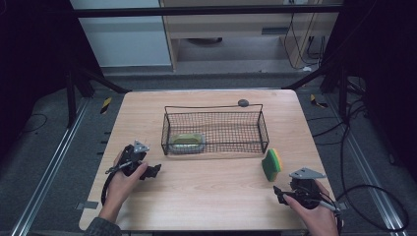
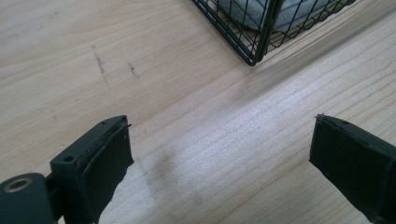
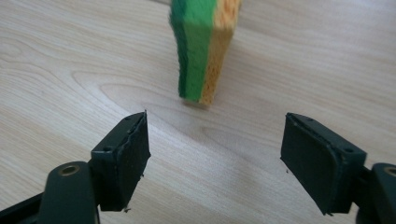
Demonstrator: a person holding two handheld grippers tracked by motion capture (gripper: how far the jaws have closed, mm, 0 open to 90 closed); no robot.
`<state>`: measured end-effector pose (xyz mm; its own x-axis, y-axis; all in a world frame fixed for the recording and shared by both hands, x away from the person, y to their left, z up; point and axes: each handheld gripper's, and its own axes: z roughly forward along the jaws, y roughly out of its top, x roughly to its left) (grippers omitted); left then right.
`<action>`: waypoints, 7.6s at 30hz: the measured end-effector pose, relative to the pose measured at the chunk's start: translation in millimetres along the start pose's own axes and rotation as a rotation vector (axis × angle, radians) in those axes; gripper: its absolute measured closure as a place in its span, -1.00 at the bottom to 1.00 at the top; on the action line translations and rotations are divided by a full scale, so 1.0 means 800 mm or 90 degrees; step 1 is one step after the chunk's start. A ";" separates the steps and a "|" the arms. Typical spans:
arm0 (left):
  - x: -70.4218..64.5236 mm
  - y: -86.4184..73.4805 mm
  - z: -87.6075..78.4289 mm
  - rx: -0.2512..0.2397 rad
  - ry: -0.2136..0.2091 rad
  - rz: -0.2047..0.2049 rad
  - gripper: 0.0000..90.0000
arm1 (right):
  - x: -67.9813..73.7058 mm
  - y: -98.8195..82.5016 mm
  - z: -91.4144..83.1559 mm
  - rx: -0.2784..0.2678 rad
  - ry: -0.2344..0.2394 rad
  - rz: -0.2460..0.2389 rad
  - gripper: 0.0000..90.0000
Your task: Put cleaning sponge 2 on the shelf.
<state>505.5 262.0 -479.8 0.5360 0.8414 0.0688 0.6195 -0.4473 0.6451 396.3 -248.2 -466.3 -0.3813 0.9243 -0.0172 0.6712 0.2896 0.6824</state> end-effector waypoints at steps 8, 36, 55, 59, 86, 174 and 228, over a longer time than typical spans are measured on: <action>0.006 -0.015 0.016 0.015 -0.003 -0.025 -0.90 | 0.003 0.031 -0.019 0.020 -0.015 -0.015 -0.39; 0.008 -0.039 0.014 -0.052 0.006 -0.050 -1.00 | 0.006 0.125 -0.041 0.041 -0.001 0.008 -0.33; 0.008 -0.039 0.015 -0.054 0.011 -0.059 -1.00 | 0.002 0.146 -0.012 0.110 -0.020 0.020 -0.32; 0.008 -0.039 0.015 -0.054 0.012 -0.060 -1.00 | -0.001 0.145 -0.001 0.128 -0.015 0.038 -0.29; 0.009 -0.039 0.015 -0.054 0.010 -0.058 -1.00 | -0.001 0.143 0.043 0.204 0.000 0.058 0.42; 0.016 -0.034 0.019 -0.053 0.027 -0.078 -1.00 | -0.005 0.338 0.035 0.074 -0.073 0.030 0.45; 0.017 -0.034 0.019 -0.053 0.024 -0.074 -1.00 | -0.010 0.298 0.118 0.153 -0.087 0.014 0.45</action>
<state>504.5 281.2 -508.3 0.4405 0.8976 0.0165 0.6254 -0.3200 0.7117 619.6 -163.2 -372.4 -0.2871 0.9511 -0.1136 0.8162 0.3050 0.4908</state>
